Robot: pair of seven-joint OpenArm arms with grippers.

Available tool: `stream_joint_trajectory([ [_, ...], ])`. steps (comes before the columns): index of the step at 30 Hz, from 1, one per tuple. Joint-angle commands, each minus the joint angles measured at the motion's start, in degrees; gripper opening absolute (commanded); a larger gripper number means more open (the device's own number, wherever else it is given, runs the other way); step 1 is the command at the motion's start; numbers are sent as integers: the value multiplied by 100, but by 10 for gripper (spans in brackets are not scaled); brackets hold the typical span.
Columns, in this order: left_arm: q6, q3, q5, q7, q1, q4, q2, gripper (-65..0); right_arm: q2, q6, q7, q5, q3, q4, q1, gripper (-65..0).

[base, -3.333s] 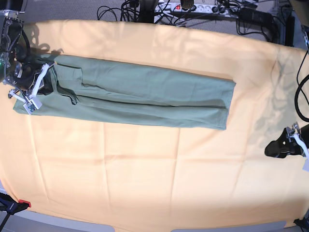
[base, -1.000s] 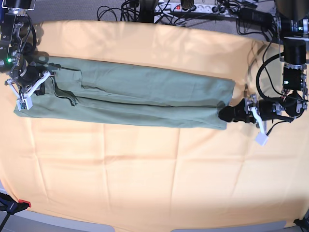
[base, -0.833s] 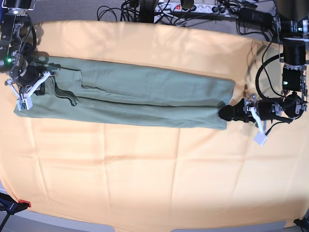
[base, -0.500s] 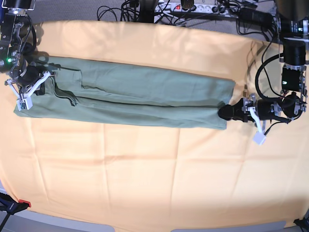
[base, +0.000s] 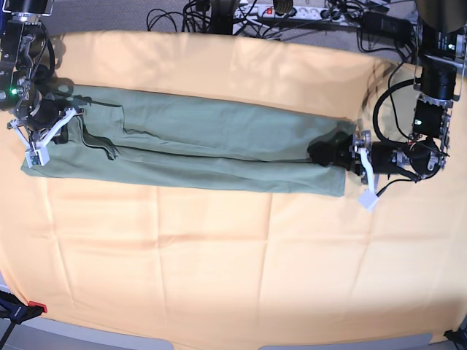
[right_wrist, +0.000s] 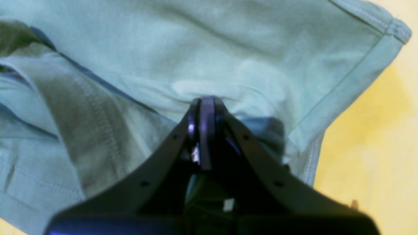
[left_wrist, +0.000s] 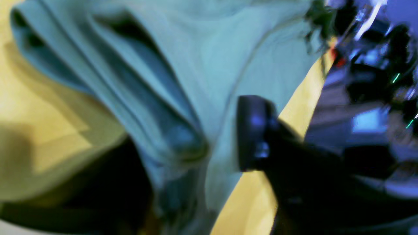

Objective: Fold the T-shirt properly
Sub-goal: 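Fold the held end over toward the right gripper with the left gripper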

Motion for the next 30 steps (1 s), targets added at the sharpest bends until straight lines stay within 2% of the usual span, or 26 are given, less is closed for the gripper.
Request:
stream_joint_trajectory([
  [1,-37,-17,-56,13,-125,48,-96,-532,96,7,-15,-28,31,35,46,-650],
  [3,-83,-39,-56,13,-125,48,-94,-614,96,7,-15,-28,31,35,46,-650],
  [5,-79,-39,-56,13,-125,48,-96,-646,96,7,-15,-31,31,35,46,-650],
  [13,-81,-39,-56,13,-125,48,-96,-649,96,11,-15,-33,31,35,46,-650],
  [15,-81,-39,-56,11,-122,48,-94,-596,96,20,-17,-46,31,35,46,-650],
  [17,-81,-39,-55,-66,-122,48,-94,-502,96,125,-15,-44,31,33,46,-650],
  [19,-66,-39,343,-345,-120,46,-92,-398,96,232,-17,-46,31,35,46,-650],
  [21,254,-39,678,-603,-122,46,-94,-328,96,240,-17,-46,31,35,46,-650],
  [23,428,-39,813,-756,-120,46,-94,-310,96,240,-17,-46,31,35,46,-650],
  [28,420,-39,817,-750,-120,46,-92,-313,96,240,-17,-46,31,35,46,-650],
  [30,422,-39,833,-750,-120,46,-92,-339,96,240,-17,-46,31,35,46,-650],
])
